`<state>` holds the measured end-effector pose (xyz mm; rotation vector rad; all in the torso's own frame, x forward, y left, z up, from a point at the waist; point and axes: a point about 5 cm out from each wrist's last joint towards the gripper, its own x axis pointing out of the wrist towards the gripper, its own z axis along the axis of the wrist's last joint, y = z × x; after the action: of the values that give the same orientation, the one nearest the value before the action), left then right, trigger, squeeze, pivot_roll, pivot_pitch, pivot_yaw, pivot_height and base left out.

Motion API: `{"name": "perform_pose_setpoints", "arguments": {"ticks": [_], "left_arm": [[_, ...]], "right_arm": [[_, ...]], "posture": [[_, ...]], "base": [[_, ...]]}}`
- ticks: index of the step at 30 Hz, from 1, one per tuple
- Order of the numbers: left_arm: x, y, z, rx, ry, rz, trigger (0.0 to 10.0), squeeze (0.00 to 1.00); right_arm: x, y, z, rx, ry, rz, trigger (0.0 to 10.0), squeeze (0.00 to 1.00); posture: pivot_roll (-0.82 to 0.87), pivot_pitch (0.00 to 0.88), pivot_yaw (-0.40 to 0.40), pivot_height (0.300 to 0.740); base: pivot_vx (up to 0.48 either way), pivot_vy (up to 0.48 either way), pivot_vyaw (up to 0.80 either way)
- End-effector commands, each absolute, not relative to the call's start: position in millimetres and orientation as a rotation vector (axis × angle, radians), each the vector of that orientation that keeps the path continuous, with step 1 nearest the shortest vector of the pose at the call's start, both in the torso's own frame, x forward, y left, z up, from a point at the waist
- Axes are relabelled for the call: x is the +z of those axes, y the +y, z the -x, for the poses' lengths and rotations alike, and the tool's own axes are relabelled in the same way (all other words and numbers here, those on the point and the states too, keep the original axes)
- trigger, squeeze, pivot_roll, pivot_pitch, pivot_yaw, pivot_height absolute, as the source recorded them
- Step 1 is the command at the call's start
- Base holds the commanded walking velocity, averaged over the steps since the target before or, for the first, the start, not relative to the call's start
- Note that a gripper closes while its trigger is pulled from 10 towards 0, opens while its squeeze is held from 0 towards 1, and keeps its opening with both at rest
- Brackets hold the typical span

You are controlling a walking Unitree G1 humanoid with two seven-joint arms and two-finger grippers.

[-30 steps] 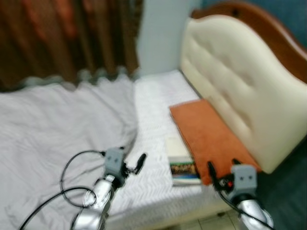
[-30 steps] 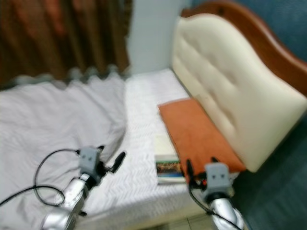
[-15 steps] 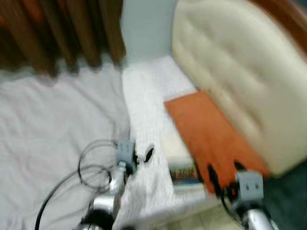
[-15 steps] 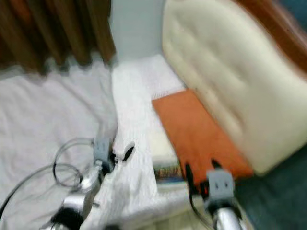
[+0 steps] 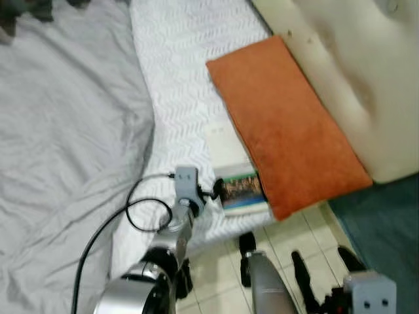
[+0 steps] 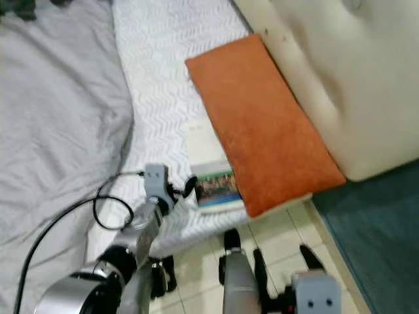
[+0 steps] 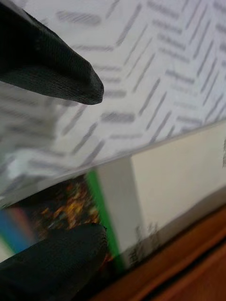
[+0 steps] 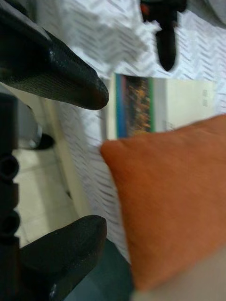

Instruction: Clean up the room

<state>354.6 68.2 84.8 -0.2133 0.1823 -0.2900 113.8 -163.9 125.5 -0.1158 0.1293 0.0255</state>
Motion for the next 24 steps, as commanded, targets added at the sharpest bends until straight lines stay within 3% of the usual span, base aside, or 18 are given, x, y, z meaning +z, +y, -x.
{"name": "perform_pose_setpoints", "arguments": {"ticks": [1, 17, 24], "left_arm": [[68, 72, -346, -0.267, 0.256, 0.244, 10.0, 0.0], [59, 67, -342, -0.268, 0.317, 0.458, 10.0, 0.0], [68, 46, -341, -0.355, 0.289, 0.528, 10.0, 0.0]], "right_arm": [[126, -161, -102, 0.014, 0.179, 0.113, 10.0, 0.0], [128, -154, -77, 0.001, 0.262, 0.121, 10.0, 0.0], [129, -151, -70, 0.0, 0.28, 0.121, 10.0, 0.0]], "posture": [[-0.4, 0.713, 0.064, 0.74], [-0.43, 0.743, 0.061, 0.74], [-0.42, 0.745, 0.062, 0.74]], "base": [[0.0, 0.0, 0.0], [0.0, 0.0, 0.0], [0.0, 0.0, 0.0]]}}
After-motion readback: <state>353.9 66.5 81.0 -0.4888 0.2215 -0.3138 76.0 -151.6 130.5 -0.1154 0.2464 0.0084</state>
